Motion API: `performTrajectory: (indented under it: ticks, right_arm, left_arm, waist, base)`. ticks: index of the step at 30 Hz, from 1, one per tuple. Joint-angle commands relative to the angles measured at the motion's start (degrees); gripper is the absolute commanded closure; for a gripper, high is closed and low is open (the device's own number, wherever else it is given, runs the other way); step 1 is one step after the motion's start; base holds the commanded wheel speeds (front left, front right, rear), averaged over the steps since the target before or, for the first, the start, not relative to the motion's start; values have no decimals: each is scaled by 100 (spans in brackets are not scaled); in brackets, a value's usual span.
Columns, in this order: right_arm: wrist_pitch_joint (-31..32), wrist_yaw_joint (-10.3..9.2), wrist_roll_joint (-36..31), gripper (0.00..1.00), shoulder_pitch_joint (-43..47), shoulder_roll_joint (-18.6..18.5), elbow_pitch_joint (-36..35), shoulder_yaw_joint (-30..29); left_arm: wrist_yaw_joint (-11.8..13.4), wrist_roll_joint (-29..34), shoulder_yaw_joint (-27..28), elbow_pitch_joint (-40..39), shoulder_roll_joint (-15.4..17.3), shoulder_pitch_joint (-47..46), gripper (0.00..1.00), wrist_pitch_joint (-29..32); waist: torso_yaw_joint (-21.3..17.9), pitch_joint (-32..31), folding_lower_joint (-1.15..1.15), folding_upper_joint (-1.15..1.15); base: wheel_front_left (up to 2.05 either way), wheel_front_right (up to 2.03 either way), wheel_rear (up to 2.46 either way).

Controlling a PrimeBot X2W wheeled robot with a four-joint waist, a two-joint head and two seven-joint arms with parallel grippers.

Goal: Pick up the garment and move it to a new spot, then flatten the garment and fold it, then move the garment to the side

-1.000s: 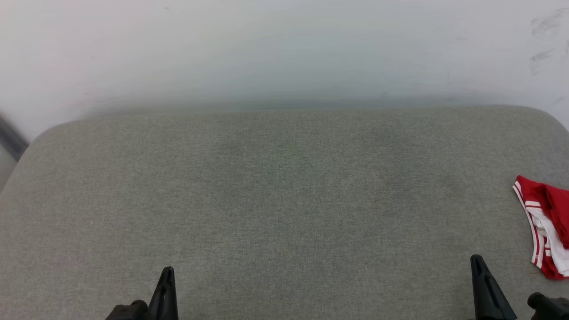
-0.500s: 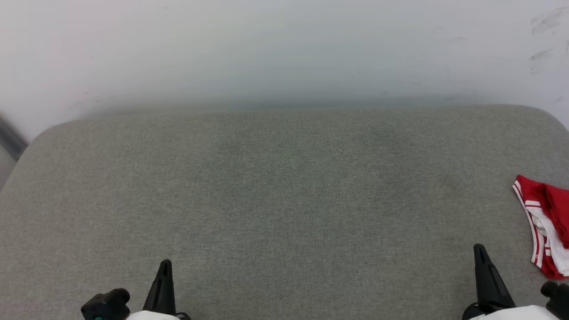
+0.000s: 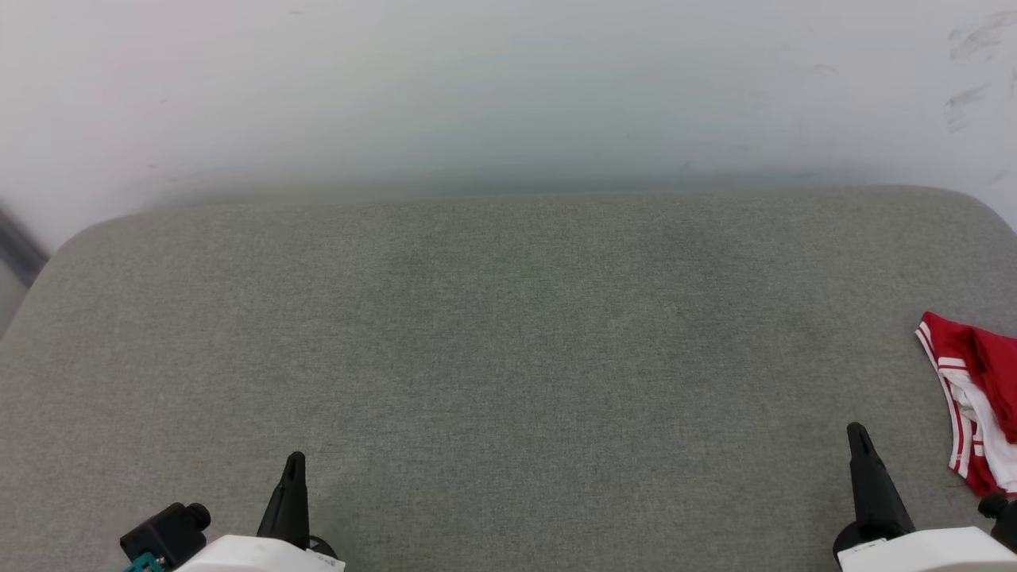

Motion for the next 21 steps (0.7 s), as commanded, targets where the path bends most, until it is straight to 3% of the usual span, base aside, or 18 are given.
performTrajectory:
  ticks: [1, 21]
  right_arm:
    - [29, -1, 189, 100, -165, -55, -24, -3]
    - [374, -1, 1631, 100, -448, -71, 158, -42]
  left_arm:
    - [-41, -190, 45, -47, 46, -167, 100, 37]
    - [-268, -1729, 218, 164, 40, -466, 100, 370]
  waist:
    - [-1, 1, 0, 0]
    - [-16, 13, 0, 0]
  base:
    - [0, 0, 0]
    - [0, 0, 0]
